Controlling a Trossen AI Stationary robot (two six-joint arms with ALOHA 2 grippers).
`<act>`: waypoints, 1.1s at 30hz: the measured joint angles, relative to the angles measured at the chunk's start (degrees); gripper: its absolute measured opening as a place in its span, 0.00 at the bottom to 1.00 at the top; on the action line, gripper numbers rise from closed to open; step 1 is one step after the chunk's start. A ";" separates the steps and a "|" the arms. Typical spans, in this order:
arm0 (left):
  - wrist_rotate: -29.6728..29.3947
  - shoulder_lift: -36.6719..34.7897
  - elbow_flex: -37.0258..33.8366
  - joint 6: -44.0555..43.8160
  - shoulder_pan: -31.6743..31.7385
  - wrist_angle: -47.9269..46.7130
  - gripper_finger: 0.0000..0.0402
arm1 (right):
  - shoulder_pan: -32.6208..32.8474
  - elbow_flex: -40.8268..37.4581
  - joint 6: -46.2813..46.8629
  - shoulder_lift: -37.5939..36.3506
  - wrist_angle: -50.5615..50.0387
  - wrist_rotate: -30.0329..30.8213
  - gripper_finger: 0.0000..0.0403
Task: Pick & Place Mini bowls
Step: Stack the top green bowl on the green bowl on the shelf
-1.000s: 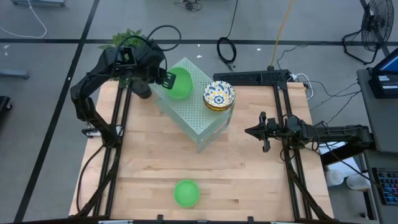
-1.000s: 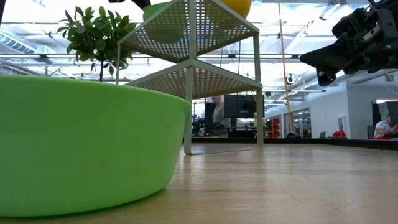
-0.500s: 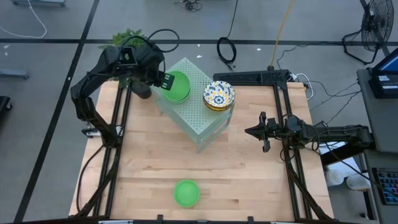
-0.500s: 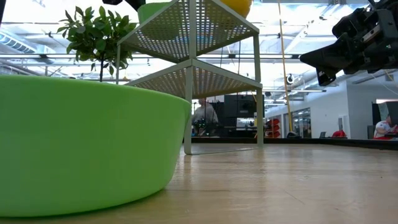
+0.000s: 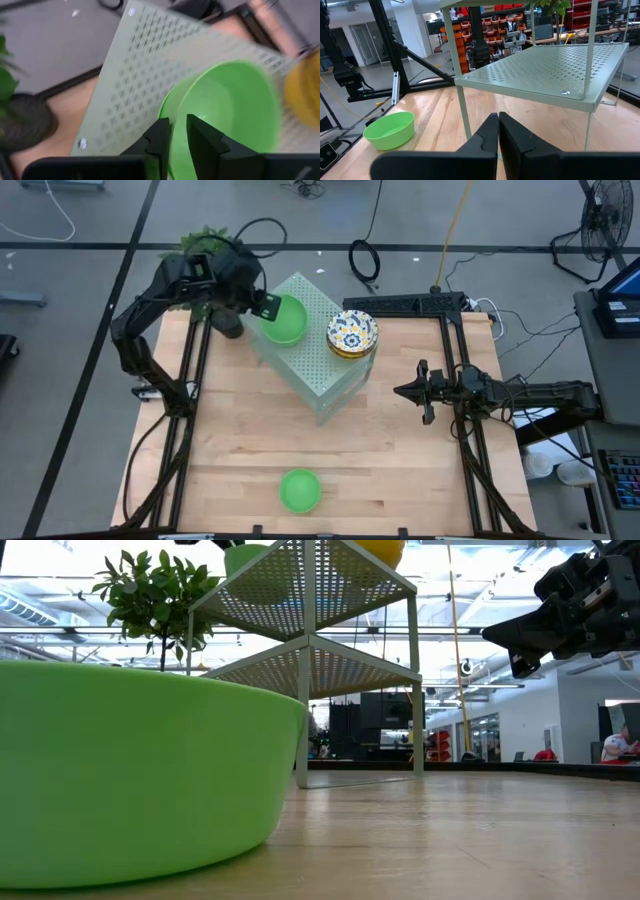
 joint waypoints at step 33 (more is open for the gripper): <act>1.64 9.81 0.08 12.23 -6.12 1.14 0.06 | 0.00 0.00 0.15 0.01 -0.07 -0.01 0.00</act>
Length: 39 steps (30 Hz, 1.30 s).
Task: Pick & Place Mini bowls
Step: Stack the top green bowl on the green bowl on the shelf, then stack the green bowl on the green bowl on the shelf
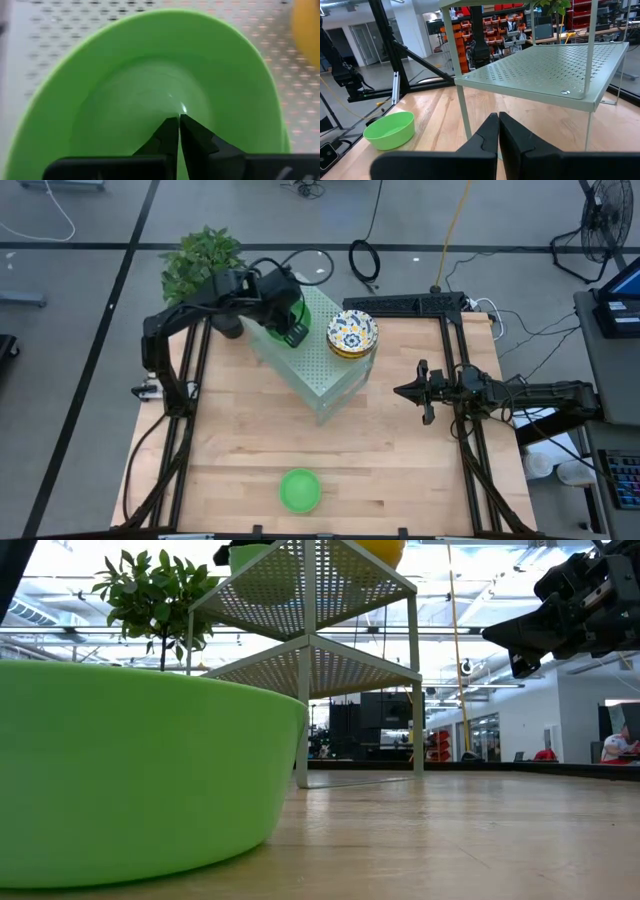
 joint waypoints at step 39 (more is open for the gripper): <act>14.82 -6.87 -0.06 7.39 -22.31 4.36 0.08 | 0.00 0.00 0.02 -0.02 -0.52 -0.08 0.00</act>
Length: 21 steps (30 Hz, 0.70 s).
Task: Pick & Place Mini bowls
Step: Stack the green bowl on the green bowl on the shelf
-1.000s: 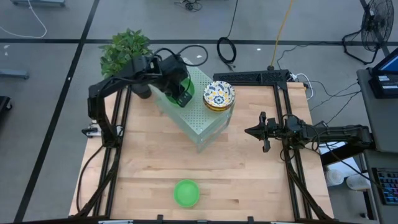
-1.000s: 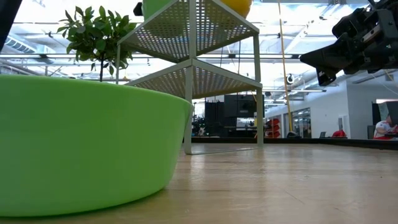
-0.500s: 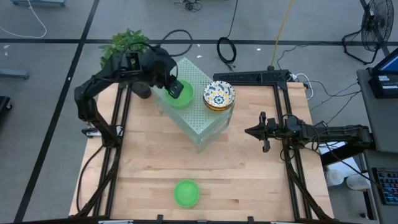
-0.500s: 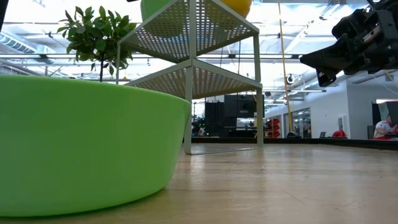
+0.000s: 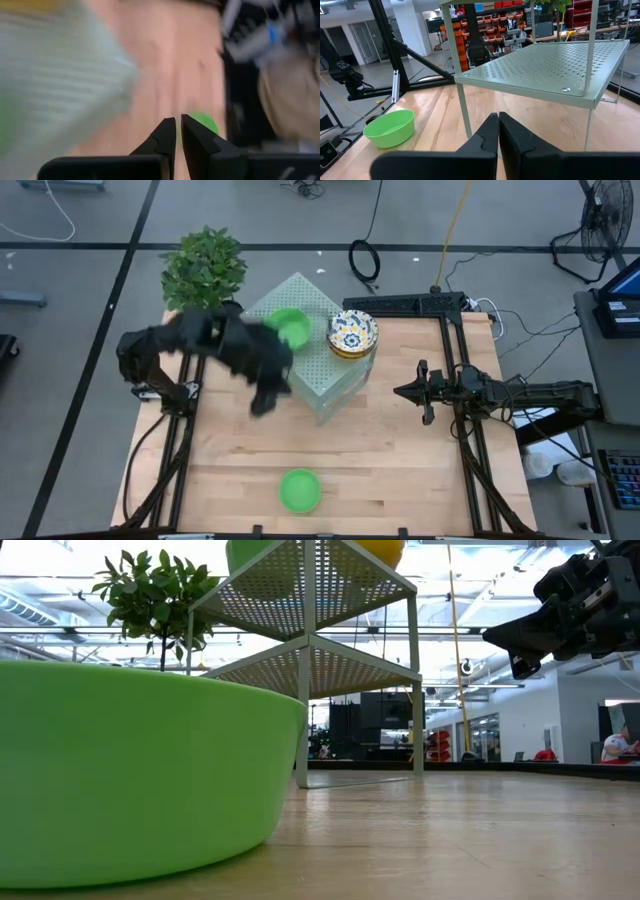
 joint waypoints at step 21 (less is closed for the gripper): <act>-21.34 0.22 -38.51 -10.80 -30.87 29.94 0.01 | 0.00 0.00 1.33 -0.02 -0.26 0.04 0.00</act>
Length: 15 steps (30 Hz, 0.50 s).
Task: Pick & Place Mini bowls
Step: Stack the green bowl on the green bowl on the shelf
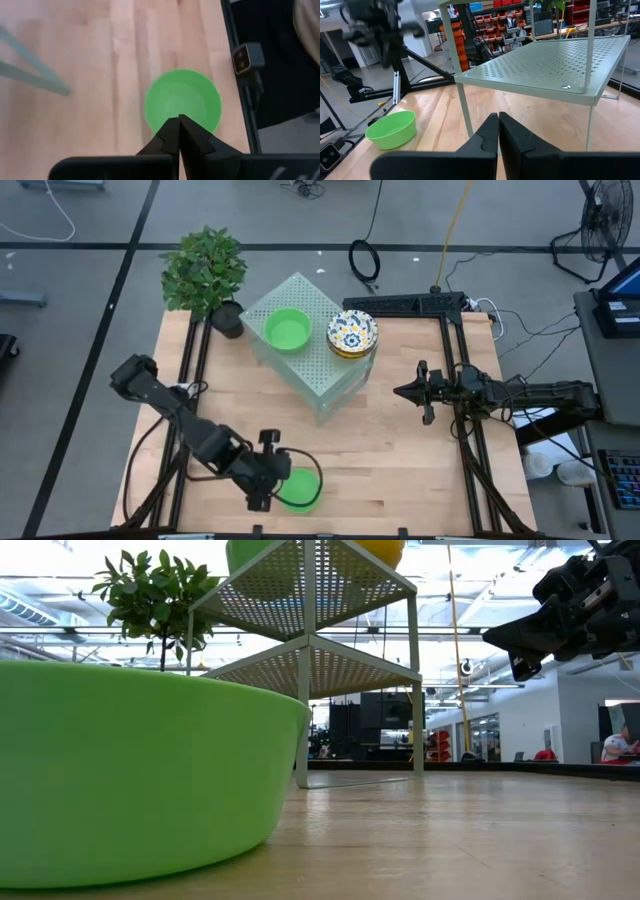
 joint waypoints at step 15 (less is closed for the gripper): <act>-0.27 -0.02 -20.23 -0.10 1.84 26.57 0.13 | 0.01 0.00 0.11 0.00 0.00 0.02 0.00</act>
